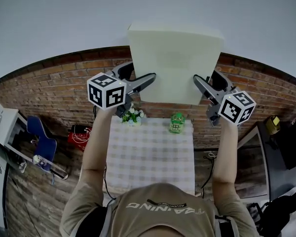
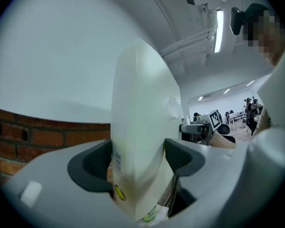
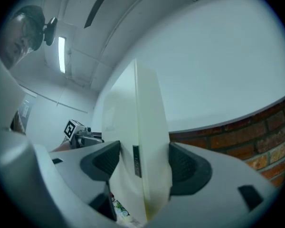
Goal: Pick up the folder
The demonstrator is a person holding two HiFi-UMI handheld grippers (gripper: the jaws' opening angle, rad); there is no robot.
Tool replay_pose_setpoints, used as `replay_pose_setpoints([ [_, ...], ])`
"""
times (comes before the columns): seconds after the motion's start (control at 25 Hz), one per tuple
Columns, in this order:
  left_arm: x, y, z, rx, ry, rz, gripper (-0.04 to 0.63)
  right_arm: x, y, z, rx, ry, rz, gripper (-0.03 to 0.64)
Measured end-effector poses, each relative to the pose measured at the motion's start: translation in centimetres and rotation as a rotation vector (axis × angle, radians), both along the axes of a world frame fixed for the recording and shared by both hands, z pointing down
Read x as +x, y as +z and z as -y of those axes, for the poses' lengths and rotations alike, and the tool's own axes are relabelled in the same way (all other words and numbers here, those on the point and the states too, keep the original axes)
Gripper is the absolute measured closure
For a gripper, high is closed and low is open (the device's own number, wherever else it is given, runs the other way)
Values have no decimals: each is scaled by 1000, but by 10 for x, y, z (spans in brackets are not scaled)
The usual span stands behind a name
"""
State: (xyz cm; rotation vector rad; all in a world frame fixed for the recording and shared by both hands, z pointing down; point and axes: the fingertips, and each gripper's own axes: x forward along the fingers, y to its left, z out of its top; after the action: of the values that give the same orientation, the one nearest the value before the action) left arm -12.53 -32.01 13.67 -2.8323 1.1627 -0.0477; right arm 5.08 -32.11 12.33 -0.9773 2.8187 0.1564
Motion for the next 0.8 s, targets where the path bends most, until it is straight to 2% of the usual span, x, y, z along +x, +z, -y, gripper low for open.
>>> replay_pose_setpoints([
  [0.8,-13,-6,-5,33,-39,1,256,-14,0,0,7,-20,-2,324],
])
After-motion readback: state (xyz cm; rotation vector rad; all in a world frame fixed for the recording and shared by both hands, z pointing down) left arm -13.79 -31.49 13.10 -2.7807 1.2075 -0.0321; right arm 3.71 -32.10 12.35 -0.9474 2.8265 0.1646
